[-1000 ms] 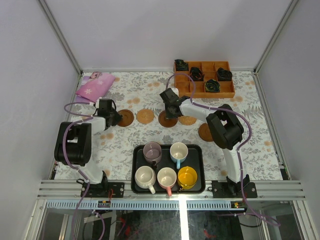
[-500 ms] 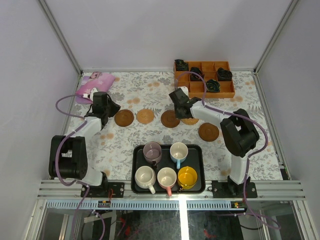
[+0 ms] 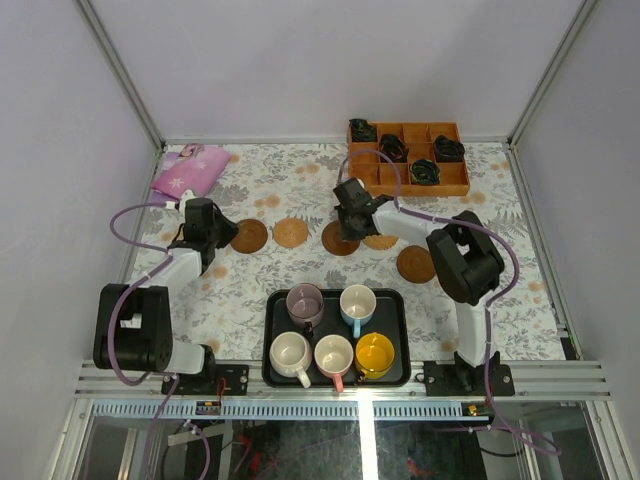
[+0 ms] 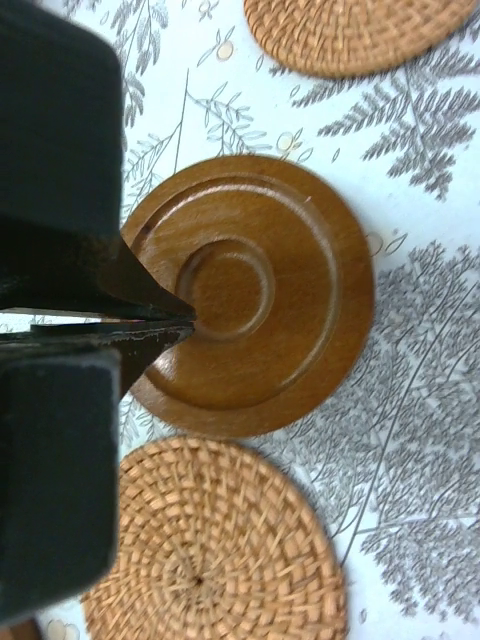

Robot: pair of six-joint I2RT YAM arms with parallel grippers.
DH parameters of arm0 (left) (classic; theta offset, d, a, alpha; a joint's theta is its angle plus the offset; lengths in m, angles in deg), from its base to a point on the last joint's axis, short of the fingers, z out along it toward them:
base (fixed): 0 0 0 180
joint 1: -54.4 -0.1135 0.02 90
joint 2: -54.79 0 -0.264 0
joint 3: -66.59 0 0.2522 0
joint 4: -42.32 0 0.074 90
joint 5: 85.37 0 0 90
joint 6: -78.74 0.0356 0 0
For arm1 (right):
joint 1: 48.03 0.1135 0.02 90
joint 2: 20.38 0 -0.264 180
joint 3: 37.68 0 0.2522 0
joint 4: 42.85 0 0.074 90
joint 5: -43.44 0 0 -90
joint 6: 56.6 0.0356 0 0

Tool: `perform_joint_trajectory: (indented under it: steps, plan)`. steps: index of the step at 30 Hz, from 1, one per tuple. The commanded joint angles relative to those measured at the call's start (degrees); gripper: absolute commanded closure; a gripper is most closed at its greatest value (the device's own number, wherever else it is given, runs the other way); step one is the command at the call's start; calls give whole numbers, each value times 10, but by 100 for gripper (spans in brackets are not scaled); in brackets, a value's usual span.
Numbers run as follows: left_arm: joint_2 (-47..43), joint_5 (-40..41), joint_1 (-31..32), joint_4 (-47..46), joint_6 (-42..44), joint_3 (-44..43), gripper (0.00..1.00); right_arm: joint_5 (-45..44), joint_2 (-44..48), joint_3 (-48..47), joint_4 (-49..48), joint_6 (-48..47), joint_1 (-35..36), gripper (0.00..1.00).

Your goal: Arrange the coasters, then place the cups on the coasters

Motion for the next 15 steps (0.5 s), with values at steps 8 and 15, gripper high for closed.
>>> perform_joint_trajectory:
  steps: [8,15]
  plan:
    - [-29,21,-4,-50,30,16,89,45,-59,-80,-1,-9,4,100]
    - [-15,18,-4,-53,28,15,89,42,-86,-110,2,-10,5,100]
